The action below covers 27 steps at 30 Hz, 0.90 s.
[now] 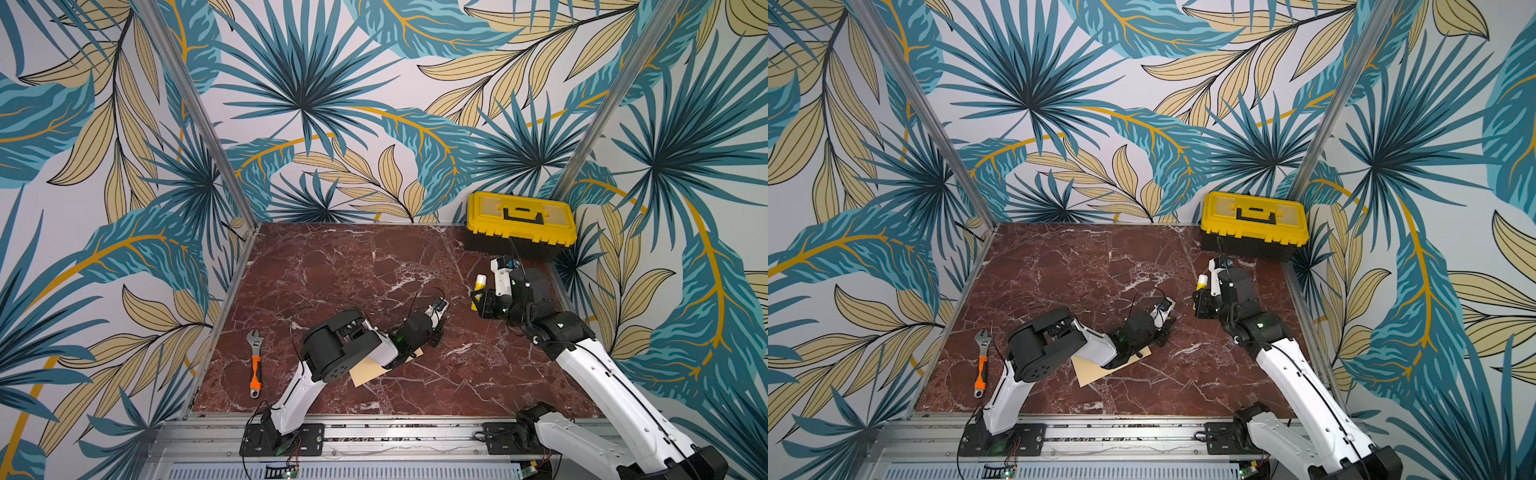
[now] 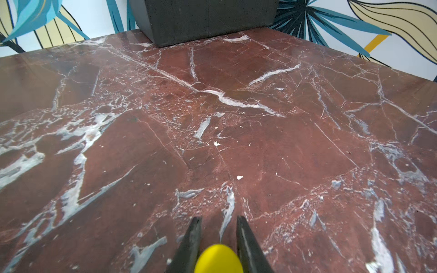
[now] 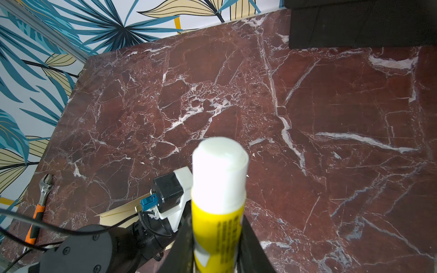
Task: Seal the envelope with a glue stick
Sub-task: Place the lid at the center of the board.
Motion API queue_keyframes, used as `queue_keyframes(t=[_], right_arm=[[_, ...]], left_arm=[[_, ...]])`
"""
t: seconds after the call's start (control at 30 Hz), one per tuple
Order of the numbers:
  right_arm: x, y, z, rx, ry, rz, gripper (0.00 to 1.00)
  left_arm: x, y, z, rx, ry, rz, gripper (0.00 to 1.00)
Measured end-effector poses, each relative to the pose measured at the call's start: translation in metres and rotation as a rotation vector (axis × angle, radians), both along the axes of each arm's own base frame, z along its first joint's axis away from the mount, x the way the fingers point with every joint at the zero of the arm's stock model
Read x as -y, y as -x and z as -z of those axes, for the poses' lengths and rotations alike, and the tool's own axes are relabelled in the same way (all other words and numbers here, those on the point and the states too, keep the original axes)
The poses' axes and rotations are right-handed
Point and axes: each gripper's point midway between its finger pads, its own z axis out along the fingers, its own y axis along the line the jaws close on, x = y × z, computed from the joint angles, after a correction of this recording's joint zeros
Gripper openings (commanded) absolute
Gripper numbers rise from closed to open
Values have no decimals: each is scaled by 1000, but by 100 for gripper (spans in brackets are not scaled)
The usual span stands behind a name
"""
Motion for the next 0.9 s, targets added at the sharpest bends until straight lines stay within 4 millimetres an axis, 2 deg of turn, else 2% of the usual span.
queue_keyframes(t=[0.17, 0.47, 0.8, 0.9], right_arm=[[-1, 3, 8, -22, -6, -3, 0], [-2, 3, 8, -23, -8, -6, 0], [-4, 4, 8, -28, -21, -17, 0], [-7, 5, 8, -28, -31, -28, 0]], left_arm=[[0, 1, 0, -5, 2, 2, 25], [1, 2, 1, -18, 13, 7, 39], [-1, 6, -2, -21, 20, 19, 41], [-5, 10, -18, -10, 38, 26, 41]])
